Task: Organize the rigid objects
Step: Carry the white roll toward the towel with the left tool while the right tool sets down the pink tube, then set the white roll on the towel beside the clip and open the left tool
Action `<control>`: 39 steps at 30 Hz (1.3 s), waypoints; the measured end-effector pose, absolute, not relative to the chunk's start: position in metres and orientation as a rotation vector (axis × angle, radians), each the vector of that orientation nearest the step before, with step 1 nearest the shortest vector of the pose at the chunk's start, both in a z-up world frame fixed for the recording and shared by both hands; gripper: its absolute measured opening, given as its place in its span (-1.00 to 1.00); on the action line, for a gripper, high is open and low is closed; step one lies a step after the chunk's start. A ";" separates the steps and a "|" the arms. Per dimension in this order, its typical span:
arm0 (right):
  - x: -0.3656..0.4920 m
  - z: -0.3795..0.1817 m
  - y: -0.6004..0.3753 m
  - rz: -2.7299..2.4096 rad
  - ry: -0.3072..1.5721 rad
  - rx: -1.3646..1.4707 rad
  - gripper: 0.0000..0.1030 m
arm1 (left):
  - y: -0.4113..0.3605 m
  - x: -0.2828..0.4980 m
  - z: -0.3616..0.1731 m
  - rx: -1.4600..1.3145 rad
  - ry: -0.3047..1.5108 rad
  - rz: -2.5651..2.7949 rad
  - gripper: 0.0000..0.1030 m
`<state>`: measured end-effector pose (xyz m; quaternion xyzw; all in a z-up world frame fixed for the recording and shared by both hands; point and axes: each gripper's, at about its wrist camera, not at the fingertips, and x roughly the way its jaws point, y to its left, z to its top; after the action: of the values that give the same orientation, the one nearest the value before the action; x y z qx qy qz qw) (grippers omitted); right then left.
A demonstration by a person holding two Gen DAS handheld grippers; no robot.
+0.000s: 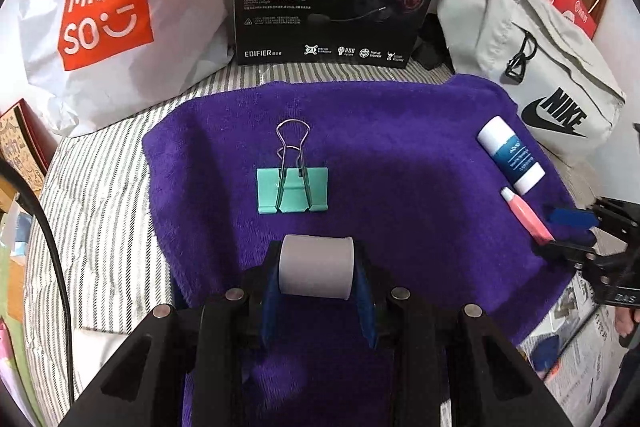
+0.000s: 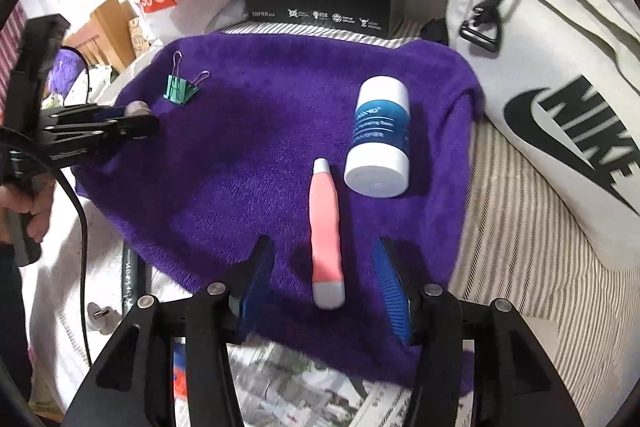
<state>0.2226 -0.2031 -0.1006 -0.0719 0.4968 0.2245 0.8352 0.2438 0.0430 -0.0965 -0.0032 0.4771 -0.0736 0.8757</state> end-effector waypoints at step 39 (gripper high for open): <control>0.126 -0.100 -0.206 0.399 1.046 0.013 -0.20 | 0.027 0.171 -0.064 0.107 0.927 -0.065 0.09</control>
<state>0.1257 -0.2061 -0.1001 0.0064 0.4961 0.1891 0.8474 0.1707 0.0275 -0.0639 0.0514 0.4469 -0.0312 0.8926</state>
